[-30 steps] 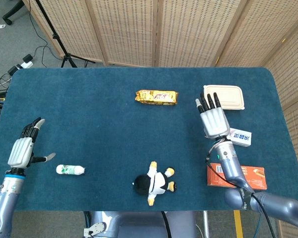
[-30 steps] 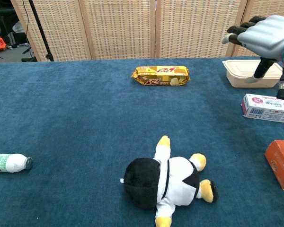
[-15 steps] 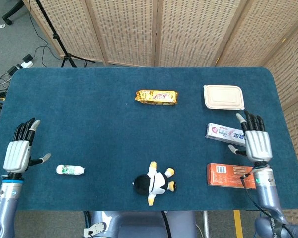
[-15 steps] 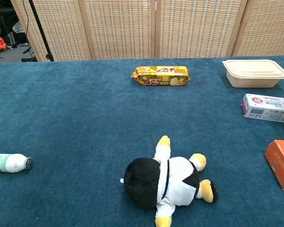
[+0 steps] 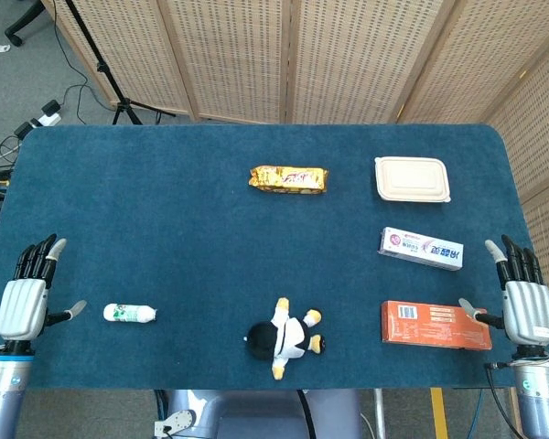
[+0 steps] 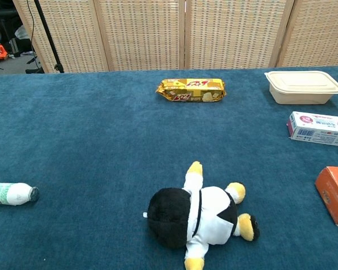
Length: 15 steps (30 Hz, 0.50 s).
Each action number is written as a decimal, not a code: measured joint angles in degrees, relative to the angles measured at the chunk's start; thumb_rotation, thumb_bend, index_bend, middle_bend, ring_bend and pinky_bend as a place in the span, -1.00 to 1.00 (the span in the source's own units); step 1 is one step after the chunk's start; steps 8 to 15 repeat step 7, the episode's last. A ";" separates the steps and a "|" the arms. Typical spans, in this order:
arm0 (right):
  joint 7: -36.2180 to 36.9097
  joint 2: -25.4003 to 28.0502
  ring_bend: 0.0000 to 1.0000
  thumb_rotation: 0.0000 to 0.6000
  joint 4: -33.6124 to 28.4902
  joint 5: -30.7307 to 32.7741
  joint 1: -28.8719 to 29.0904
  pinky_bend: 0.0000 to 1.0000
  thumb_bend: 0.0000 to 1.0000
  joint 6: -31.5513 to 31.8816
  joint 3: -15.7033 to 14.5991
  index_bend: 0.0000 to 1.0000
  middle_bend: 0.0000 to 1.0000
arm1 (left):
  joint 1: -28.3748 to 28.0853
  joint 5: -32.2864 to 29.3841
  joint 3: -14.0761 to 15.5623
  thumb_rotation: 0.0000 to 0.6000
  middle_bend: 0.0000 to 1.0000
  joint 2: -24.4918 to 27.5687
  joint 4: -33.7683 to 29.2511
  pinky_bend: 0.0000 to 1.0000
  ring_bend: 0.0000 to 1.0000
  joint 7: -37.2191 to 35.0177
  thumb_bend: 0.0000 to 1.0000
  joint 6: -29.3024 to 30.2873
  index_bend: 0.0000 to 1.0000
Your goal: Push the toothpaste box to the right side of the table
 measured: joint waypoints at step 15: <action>0.66 -0.11 -1.00 1.00 -0.18 -2.36 -1.57 -1.00 -0.92 -0.19 0.30 -0.80 -1.00 | 0.81 1.86 0.06 1.00 -1.00 0.71 -1.36 -1.00 -1.00 -0.41 -1.00 2.01 -1.00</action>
